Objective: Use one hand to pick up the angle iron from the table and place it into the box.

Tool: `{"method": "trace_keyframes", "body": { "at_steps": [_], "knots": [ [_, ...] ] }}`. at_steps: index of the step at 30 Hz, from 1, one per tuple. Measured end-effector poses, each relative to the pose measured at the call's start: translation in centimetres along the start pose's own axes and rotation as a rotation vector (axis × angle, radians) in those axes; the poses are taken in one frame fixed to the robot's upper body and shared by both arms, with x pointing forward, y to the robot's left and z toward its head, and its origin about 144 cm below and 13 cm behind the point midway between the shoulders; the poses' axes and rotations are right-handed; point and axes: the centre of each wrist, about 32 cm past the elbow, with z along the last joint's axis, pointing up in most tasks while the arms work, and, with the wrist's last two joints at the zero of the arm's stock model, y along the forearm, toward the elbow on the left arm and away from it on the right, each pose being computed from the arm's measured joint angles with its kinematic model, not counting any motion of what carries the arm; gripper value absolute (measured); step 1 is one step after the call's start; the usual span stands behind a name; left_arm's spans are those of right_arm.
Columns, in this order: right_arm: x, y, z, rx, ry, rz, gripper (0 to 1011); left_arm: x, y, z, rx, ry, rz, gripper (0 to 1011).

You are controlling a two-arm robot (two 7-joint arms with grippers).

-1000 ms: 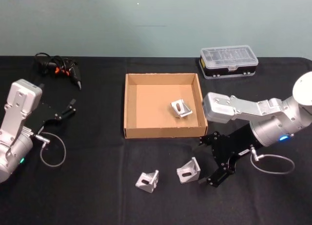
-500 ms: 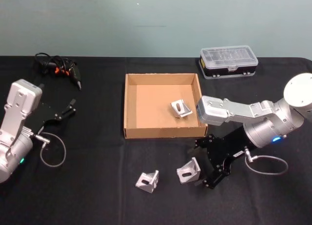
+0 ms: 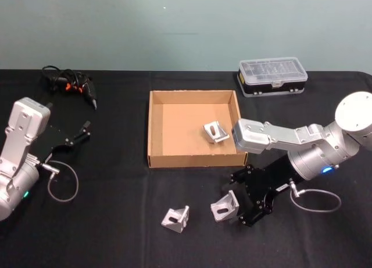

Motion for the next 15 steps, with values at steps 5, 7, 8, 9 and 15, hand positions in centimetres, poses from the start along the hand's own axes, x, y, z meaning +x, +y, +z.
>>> {"method": "trace_keyframes", "body": {
  "at_steps": [5, 7, 8, 9, 15],
  "knots": [
    [-0.01, -0.04, -0.02, -0.002, 0.002, -0.006, 731, 0.00, 0.00, 0.00, 0.000, 0.000, 0.000, 1000],
    [-0.07, -0.06, -0.06, -0.004, 0.003, -0.007, 654, 0.00, 0.00, 0.00, 0.000, 0.000, 0.000, 1000],
    [-0.09, -0.06, -0.07, -0.004, 0.003, -0.008, 633, 0.00, 0.00, 0.00, 0.000, 0.000, 0.000, 1000],
    [-0.12, -0.07, -0.08, -0.004, 0.004, -0.009, 575, 0.00, 0.00, 0.00, 0.000, 0.000, 0.000, 1000],
    [-0.21, -0.13, -0.04, -0.001, 0.004, -0.015, 451, 0.00, 0.00, 0.00, 0.000, 0.000, 0.000, 1000]
  ]
}}
